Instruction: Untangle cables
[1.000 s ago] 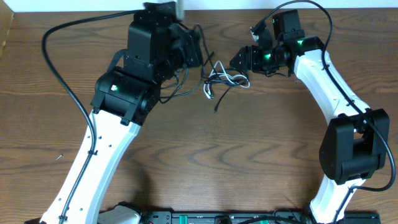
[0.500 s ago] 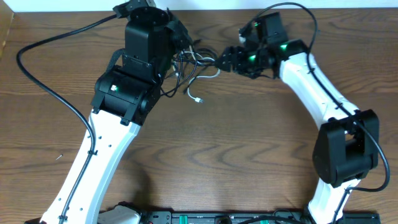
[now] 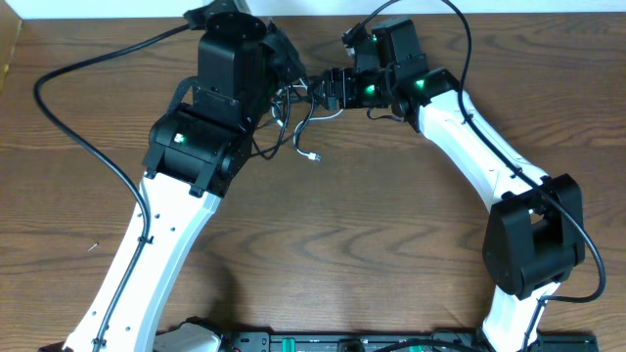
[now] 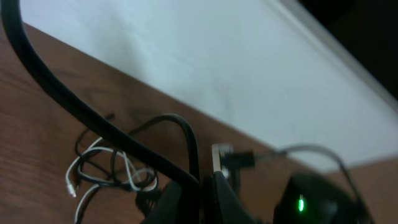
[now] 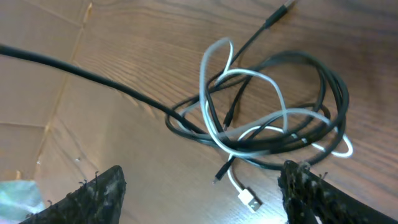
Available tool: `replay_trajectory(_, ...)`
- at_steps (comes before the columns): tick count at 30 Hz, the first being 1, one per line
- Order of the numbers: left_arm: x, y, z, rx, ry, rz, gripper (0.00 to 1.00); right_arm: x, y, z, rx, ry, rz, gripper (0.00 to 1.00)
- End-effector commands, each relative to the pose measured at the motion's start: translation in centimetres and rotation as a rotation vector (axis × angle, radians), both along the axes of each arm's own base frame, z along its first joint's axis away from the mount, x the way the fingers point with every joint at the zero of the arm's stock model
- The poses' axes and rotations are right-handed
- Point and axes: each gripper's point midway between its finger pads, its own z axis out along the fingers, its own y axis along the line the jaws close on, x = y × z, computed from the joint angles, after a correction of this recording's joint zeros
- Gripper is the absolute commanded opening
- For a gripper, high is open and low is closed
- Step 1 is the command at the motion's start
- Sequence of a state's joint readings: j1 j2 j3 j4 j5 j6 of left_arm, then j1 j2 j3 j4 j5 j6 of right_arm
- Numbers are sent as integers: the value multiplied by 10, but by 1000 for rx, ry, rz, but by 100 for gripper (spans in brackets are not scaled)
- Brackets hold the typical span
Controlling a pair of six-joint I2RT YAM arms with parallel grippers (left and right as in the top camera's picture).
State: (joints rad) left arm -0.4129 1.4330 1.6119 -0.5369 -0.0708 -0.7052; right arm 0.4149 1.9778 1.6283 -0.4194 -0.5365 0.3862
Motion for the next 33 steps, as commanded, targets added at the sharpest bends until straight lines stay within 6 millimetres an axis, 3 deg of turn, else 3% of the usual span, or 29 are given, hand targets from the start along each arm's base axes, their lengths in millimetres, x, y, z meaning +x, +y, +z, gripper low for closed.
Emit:
replay_trajectory(1,-10,-21,1,64,-16,-190,7,6,0,-2,-54,-101,69,75)
replay_trajectory(7,-25,-42,-3,78,-8,-358,7,9,-1,-24,-88,-83,76,68)
replay_trajectory(17,-31,-47,-7,78,10,-401,7,12,0,-79,-117,21,65,63)
replay_trajectory(22,-32,-46,-6,78,10,-401,8,14,0,-80,-115,12,64,56)
replay_trajectory(26,-31,-34,13,67,-53,-372,8,14,-6,-86,-148,31,43,51)
replay_trajectory(33,-44,4,85,-16,-267,-312,8,8,-22,-105,-240,90,-5,51)
